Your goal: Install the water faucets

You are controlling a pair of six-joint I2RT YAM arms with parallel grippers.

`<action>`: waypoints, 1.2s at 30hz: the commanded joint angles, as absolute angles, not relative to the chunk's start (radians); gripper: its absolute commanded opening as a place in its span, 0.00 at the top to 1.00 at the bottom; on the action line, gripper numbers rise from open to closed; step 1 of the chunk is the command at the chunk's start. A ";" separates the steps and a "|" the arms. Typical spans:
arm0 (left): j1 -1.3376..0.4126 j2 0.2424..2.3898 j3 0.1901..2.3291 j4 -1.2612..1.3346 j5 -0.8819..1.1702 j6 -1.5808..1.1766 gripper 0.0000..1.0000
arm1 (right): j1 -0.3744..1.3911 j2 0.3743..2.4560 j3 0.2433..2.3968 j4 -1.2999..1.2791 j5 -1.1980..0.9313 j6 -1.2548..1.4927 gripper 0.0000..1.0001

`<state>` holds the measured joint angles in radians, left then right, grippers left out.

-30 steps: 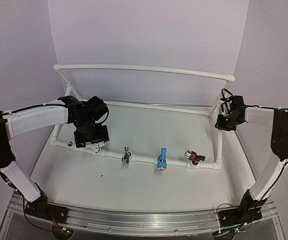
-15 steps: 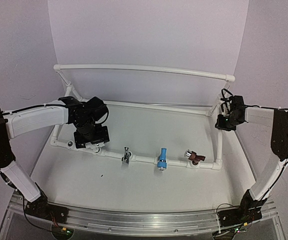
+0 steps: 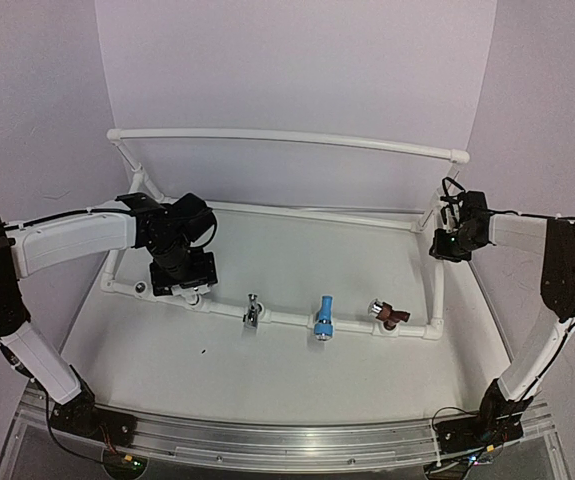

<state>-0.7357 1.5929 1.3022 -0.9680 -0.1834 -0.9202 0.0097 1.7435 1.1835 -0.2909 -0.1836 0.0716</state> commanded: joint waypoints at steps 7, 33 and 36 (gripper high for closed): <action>-0.731 1.648 1.318 -1.028 -0.186 -0.712 0.22 | 0.008 1.726 1.178 -0.296 -0.162 -0.039 1.00; -0.731 1.683 1.453 -1.128 -0.155 -0.024 0.13 | 0.008 1.729 1.178 -0.296 -0.163 -0.038 1.00; -0.732 1.708 1.467 -1.154 -0.143 0.048 0.12 | 0.008 1.729 1.180 -0.296 -0.162 -0.037 1.00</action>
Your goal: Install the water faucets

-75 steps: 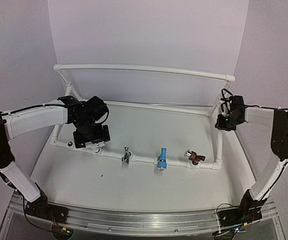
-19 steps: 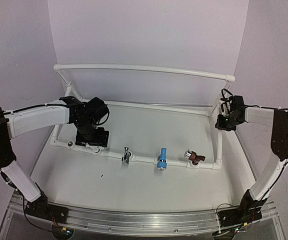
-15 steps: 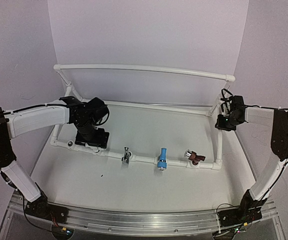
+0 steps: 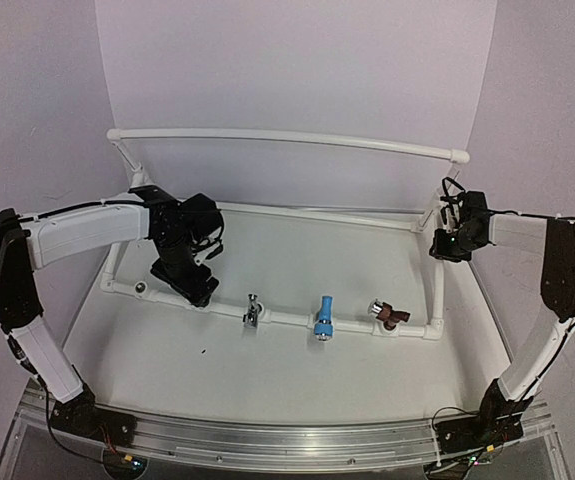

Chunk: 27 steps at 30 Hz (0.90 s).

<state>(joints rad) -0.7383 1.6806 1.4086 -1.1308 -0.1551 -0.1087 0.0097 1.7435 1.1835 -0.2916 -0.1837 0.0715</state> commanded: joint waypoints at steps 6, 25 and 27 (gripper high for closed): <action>-0.737 1.755 1.460 -1.167 -0.171 0.097 0.08 | 0.008 1.733 1.183 -0.296 -0.165 -0.034 1.00; -0.747 1.673 1.611 -1.221 -0.372 -0.084 0.00 | 0.008 1.736 1.186 -0.296 -0.167 -0.032 1.00; -0.747 1.644 1.635 -1.225 -0.379 -0.113 0.00 | 0.008 1.736 1.187 -0.296 -0.166 -0.032 1.00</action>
<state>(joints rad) -0.7601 1.7572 1.5380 -1.2067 -0.2533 -0.0258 0.0097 1.7435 1.1835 -0.2920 -0.1837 0.0719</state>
